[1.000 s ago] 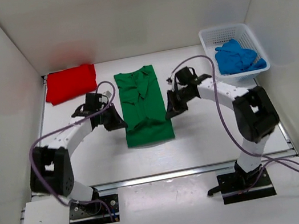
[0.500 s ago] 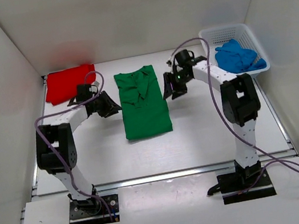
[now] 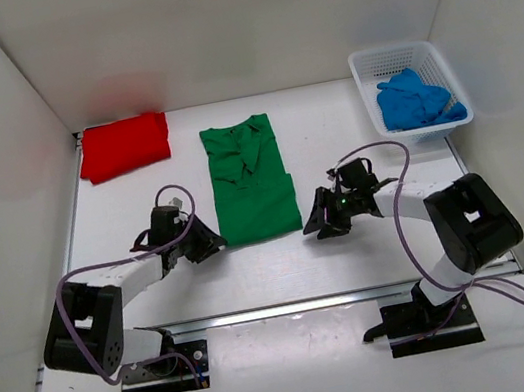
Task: Fold and stack the t-shirts
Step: Grab one side of the 2/3 rectangular tshirt with both arms, then fold the long partially folded tshirt into a neat square, then put the neatly folded tshirt into the corner of the board with the left arm
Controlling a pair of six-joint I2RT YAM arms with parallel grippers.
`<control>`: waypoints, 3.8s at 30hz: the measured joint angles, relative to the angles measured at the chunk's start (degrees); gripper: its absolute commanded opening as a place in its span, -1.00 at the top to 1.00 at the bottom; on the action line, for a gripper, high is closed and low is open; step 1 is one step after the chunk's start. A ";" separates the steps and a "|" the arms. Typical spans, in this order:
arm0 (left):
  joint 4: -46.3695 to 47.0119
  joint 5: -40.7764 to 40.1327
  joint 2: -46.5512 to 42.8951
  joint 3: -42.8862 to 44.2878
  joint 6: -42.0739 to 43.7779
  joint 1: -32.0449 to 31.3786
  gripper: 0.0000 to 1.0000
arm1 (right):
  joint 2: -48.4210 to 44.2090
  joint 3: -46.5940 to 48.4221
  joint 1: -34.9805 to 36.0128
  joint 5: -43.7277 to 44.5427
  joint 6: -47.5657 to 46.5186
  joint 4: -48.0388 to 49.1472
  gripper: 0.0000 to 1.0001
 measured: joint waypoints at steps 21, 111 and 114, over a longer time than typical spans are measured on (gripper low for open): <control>8.63 -14.69 -2.67 -4.72 -14.03 -7.50 0.36 | 8.09 -3.30 1.46 0.37 18.80 21.33 1.00; -25.75 -16.22 41.31 57.09 18.99 -5.68 -0.38 | 1.97 37.48 -12.28 4.37 -18.86 -24.94 0.02; -28.39 -19.04 42.97 59.95 20.41 -7.34 0.12 | 0.46 36.24 -13.81 3.41 -18.49 -24.37 0.03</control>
